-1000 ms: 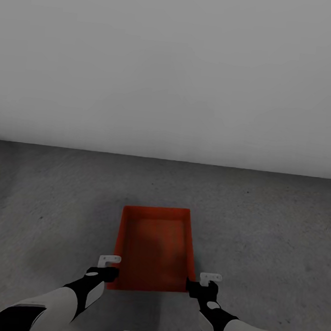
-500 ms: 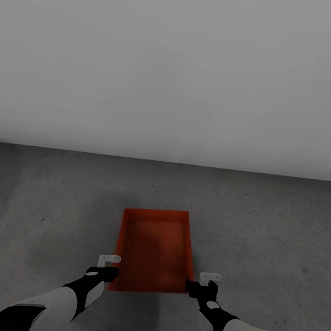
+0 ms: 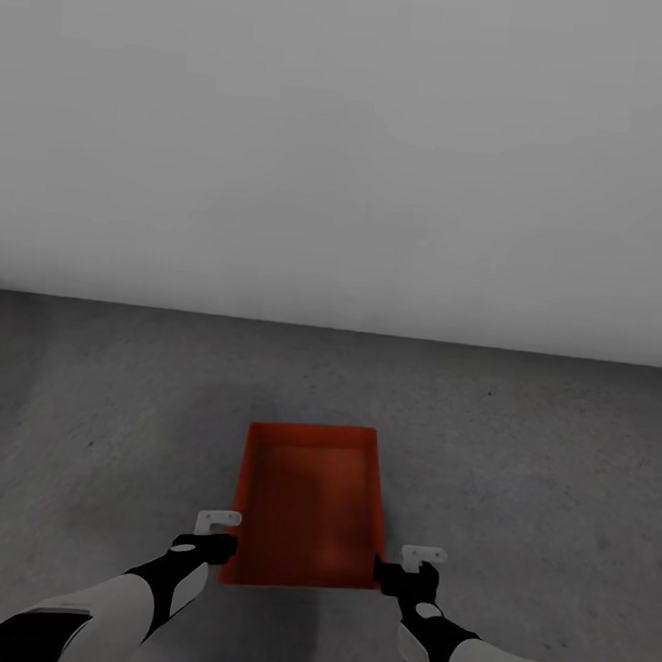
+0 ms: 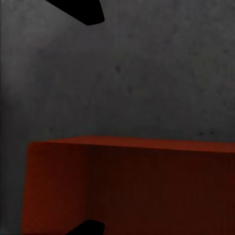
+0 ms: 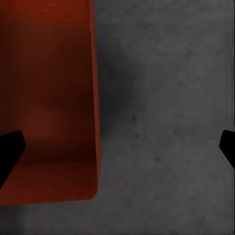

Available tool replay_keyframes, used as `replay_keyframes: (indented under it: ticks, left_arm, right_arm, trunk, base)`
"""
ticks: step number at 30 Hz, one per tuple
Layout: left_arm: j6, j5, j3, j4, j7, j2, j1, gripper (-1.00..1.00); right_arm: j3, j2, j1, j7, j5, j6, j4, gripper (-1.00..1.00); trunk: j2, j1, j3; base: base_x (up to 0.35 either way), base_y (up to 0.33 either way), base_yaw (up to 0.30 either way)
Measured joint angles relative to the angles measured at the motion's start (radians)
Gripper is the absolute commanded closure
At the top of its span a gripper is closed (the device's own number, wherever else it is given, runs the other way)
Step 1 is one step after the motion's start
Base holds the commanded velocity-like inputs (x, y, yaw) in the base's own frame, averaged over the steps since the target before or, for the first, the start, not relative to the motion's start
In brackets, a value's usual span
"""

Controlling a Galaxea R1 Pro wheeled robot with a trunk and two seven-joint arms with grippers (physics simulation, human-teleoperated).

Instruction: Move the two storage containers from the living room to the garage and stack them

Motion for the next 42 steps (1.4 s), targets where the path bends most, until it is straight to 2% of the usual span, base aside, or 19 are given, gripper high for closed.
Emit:
replay_keyframes:
  ticks: [3,5,7,10,12,14,21,23,31,38,42]
  left_arm:
    - [0.000,0.017,0.003,0.002,0.000,0.004,0.000,-1.00]
    - [0.000,0.054,0.005,0.006,0.003,0.013,0.000,-1.00]
    - [0.000,0.088,0.006,0.015,0.005,0.027,0.000,-1.00]
    - [0.000,0.134,0.006,0.025,0.004,0.063,0.003,-1.00]
    - [0.000,0.148,0.006,0.028,0.005,0.084,0.006,-1.00]
    - [0.000,0.158,0.006,0.029,0.005,0.110,0.010,-1.00]
    - [0.003,0.162,0.006,0.030,0.009,0.134,0.013,-1.00]
    - [0.004,0.162,0.006,0.030,0.009,0.135,0.014,-1.00]
    - [0.007,0.162,0.006,0.031,0.009,0.152,0.020,-1.00]
    - [0.009,0.164,0.006,0.031,0.009,0.167,0.073,-1.00]
    - [0.010,0.164,0.006,0.031,0.009,0.166,0.109,-1.00]
  right_arm:
    - [0.000,-0.002,-0.001,-0.004,0.000,0.001,0.000,-1.00]
    - [0.001,-0.002,-0.001,-0.003,0.000,0.006,0.000,-1.00]
    - [0.001,-0.003,-0.001,-0.003,0.001,0.010,0.000,-1.00]
    - [0.004,-0.006,-0.001,0.000,0.003,0.014,0.007,-1.00]
    - [0.006,-0.020,-0.005,0.003,0.007,0.014,0.009,-1.00]
    - [0.006,-0.052,-0.008,0.007,0.014,0.014,0.010,-1.00]
    - [0.007,-0.101,-0.007,0.008,0.015,0.032,0.012,-1.00]
    - [0.007,-0.104,0.002,0.007,0.015,0.035,0.012,-1.00]
    - [0.007,-0.108,0.115,0.007,0.013,0.041,0.013,-1.00]
    - [0.006,-0.106,0.200,0.008,0.011,0.042,0.013,-1.00]
    - [0.006,-0.108,0.235,0.009,0.011,0.076,0.013,-1.00]
  trunk:
    - [0.021,-0.011,0.009]
    - [0.035,-0.019,0.016]
    - [0.049,-0.027,0.022]
    - [0.070,-0.038,0.031]
    - [0.084,-0.046,0.038]
    - [0.098,-0.054,0.044]
    - [0.147,-0.081,0.066]
    - [0.161,-0.088,0.072]
    - [0.217,-0.119,0.097]
    - [0.266,-0.146,0.119]
    - [0.294,-0.161,0.132]
  base:
    - [0.000,0.000,0.000]
    - [0.000,0.000,0.000]
    - [0.000,0.000,0.000]
    - [0.000,0.000,0.000]
    - [0.000,0.000,0.000]
    - [0.000,0.000,0.000]
    - [0.000,0.000,0.000]
    - [0.000,0.000,0.000]
    - [0.000,0.000,0.000]
    - [0.000,0.000,0.000]
    - [0.000,0.000,0.000]
